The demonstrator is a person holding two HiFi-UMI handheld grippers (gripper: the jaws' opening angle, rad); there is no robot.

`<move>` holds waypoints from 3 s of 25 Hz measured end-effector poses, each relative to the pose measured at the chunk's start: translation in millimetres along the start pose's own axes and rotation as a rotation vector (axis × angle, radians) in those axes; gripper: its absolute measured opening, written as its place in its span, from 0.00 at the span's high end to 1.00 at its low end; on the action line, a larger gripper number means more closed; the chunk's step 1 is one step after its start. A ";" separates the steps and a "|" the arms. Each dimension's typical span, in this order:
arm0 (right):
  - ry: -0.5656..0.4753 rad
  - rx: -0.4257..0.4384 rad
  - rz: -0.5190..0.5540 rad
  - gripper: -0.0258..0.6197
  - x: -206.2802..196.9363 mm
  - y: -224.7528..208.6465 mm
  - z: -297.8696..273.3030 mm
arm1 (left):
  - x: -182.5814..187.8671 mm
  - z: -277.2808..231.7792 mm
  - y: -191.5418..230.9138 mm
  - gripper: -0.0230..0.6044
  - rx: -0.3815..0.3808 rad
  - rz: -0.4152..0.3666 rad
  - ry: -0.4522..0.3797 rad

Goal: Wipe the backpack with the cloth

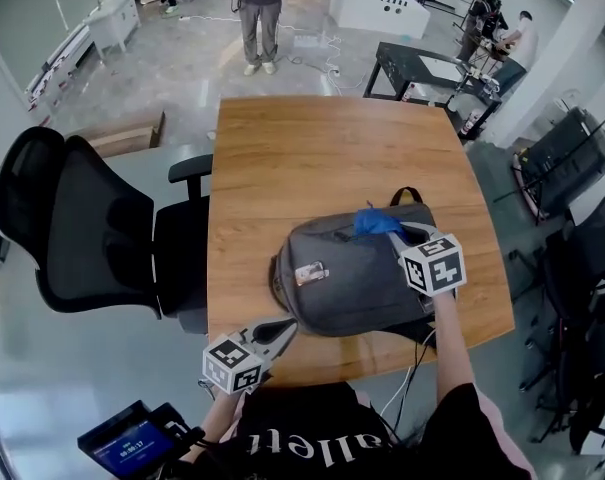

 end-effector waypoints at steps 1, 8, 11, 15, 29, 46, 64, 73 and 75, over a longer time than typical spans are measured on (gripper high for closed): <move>0.008 -0.013 -0.006 0.86 4.0 -10.7 -9.3 | -0.4 0.5 0.9 0.96 0.004 0.001 -0.003; 0.144 -0.037 0.045 0.86 3.4 -39.5 -63.3 | -2.6 5.7 1.7 0.96 0.041 0.011 -0.016; 0.165 -0.023 0.060 0.86 -5.4 -32.8 -65.6 | -3.4 6.3 1.4 0.96 0.045 0.013 -0.016; 0.122 0.016 0.066 0.86 -8.5 -15.9 -48.2 | -4.8 6.0 4.5 0.96 0.044 0.012 -0.011; 0.088 0.088 -0.134 0.86 -106.7 68.1 56.0 | -13.7 -19.9 -6.8 0.96 -0.020 0.004 0.044; 0.202 0.075 -0.352 0.86 -183.1 131.1 100.3 | -17.8 -48.1 -22.6 0.96 -0.098 -0.011 0.115; 0.053 -0.125 -0.057 0.86 -48.3 -99.8 25.4 | -10.8 -51.5 -21.1 0.96 -0.075 0.011 0.101; 0.213 -0.084 0.020 0.86 -49.4 -117.0 -42.5 | -9.9 -49.7 -17.5 0.96 -0.047 0.018 0.079; 0.198 -0.063 0.022 0.86 -55.8 -108.6 -32.3 | -10.5 -48.5 -18.3 0.96 -0.039 0.018 0.079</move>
Point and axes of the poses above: the fingertips, and each gripper's own axes: z backward along the fingers, y to its left, x out of its top, the point moved 8 cm from there along z, backward along the fingers, and after that the axes turned 10 degrees about z, right-handed, at the moved point
